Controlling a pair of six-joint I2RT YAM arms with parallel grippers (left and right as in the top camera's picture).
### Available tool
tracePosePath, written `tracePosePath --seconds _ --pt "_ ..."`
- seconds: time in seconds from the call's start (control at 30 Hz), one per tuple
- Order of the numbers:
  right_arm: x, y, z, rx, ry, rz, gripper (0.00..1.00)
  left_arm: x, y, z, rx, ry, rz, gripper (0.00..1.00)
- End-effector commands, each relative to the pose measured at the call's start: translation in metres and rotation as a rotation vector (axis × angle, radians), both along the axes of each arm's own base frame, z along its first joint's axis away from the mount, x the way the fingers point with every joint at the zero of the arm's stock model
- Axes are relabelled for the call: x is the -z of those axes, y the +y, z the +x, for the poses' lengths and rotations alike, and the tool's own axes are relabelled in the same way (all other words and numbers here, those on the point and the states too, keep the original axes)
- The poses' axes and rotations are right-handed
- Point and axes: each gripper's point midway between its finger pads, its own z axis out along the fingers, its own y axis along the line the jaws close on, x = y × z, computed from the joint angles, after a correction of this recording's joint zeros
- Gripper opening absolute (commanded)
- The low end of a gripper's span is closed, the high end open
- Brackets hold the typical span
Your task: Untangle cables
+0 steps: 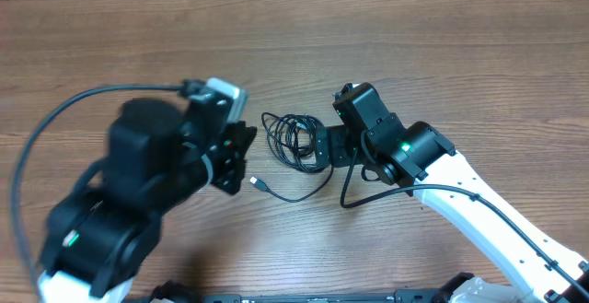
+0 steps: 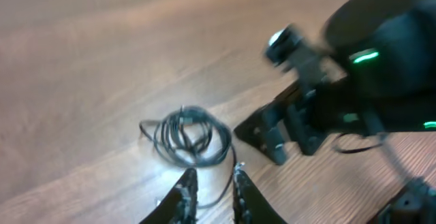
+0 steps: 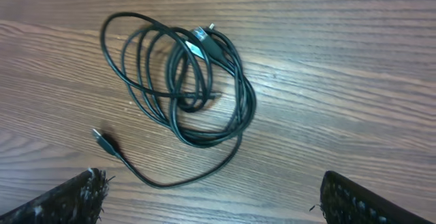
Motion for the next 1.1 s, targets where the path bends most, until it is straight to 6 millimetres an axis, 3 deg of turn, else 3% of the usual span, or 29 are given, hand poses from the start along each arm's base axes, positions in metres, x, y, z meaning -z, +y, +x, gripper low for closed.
tracePosePath --seconds 0.0,0.13,0.37,0.57,0.77,1.07 --pt "-0.002 -0.007 0.003 0.024 -0.011 -0.019 0.99 0.035 -0.002 0.012 -0.022 0.088 0.035 0.21" --pt "0.001 -0.02 0.005 0.054 0.009 -0.033 0.99 0.066 -0.012 0.025 0.002 0.163 0.065 0.23" --pt "0.005 -0.043 0.008 0.12 0.075 -0.003 1.0 0.1 -0.03 0.054 0.133 0.165 0.159 0.26" --pt "0.007 -0.038 -0.001 0.068 0.142 0.062 1.0 0.139 -0.041 0.078 0.196 0.202 0.227 0.27" --pt "0.008 -0.028 -0.014 -0.017 0.192 0.097 0.99 0.182 -0.052 0.103 0.322 0.183 0.326 0.44" --pt "0.008 -0.026 -0.017 -0.068 0.191 0.093 0.99 0.236 -0.05 0.124 0.403 0.188 0.464 0.5"
